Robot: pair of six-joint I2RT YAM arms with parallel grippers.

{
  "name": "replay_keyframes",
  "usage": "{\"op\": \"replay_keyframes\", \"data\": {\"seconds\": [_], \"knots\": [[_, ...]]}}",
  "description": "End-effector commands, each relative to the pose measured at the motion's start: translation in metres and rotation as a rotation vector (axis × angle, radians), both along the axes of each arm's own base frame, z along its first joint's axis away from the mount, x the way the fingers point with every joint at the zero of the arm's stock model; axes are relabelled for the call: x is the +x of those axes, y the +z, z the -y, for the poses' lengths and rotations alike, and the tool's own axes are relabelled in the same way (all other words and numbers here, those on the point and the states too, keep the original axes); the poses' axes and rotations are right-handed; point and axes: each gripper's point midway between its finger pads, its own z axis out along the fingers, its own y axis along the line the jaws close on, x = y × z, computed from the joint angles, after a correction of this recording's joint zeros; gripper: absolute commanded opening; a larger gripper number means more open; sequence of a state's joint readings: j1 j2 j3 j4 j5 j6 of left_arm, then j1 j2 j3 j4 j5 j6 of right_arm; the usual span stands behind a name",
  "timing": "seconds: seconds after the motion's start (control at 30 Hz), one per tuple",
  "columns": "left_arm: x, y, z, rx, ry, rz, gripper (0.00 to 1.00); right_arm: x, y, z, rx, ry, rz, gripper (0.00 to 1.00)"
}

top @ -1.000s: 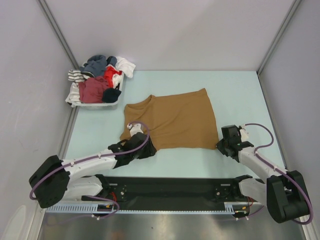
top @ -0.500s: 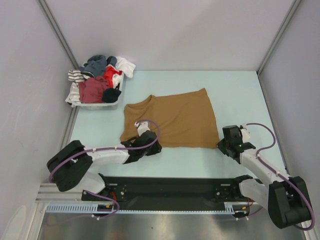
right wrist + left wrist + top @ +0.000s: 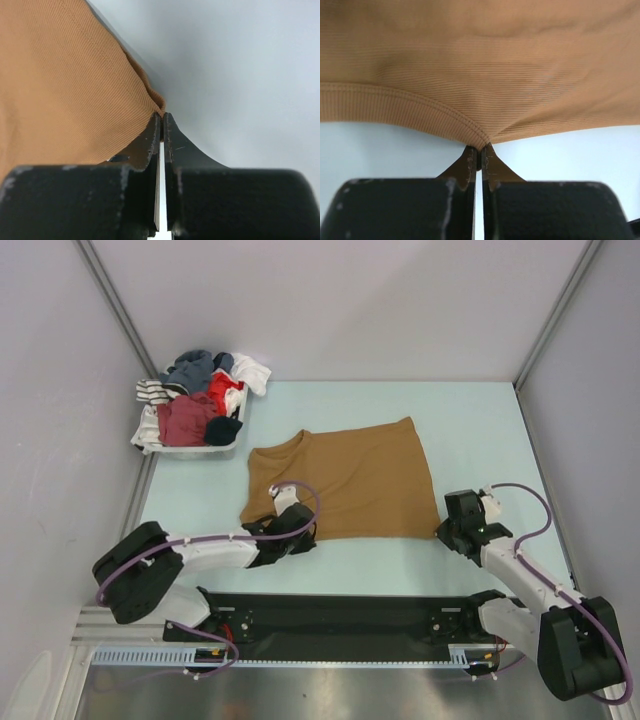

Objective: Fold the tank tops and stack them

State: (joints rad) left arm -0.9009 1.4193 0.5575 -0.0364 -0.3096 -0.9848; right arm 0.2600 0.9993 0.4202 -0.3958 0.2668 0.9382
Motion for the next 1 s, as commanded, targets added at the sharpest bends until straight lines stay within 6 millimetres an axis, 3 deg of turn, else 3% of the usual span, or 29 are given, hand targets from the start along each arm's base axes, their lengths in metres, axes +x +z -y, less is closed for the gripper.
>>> {"op": "replay_keyframes", "data": {"seconds": [0.0,0.17,0.4,0.67,0.97], "knots": [[-0.019,-0.002,-0.02,0.107,-0.06,-0.042,0.0,0.001,0.014,0.012,-0.103,0.005,-0.023,0.0],[-0.038,0.001,-0.029,0.125,-0.122,-0.072,0.0,-0.004,0.023,0.01,-0.102,0.02,-0.032,0.0],[-0.041,0.013,-0.03,0.129,-0.17,-0.059,0.0,0.0,0.036,0.006,-0.088,0.034,0.006,0.0],[-0.021,0.043,-0.013,0.098,-0.22,-0.035,0.01,0.017,0.051,0.0,-0.095,0.074,0.023,0.0],[0.016,0.061,-0.032,0.123,-0.187,-0.008,0.02,0.052,0.067,-0.008,-0.118,0.133,0.069,0.01]]}}
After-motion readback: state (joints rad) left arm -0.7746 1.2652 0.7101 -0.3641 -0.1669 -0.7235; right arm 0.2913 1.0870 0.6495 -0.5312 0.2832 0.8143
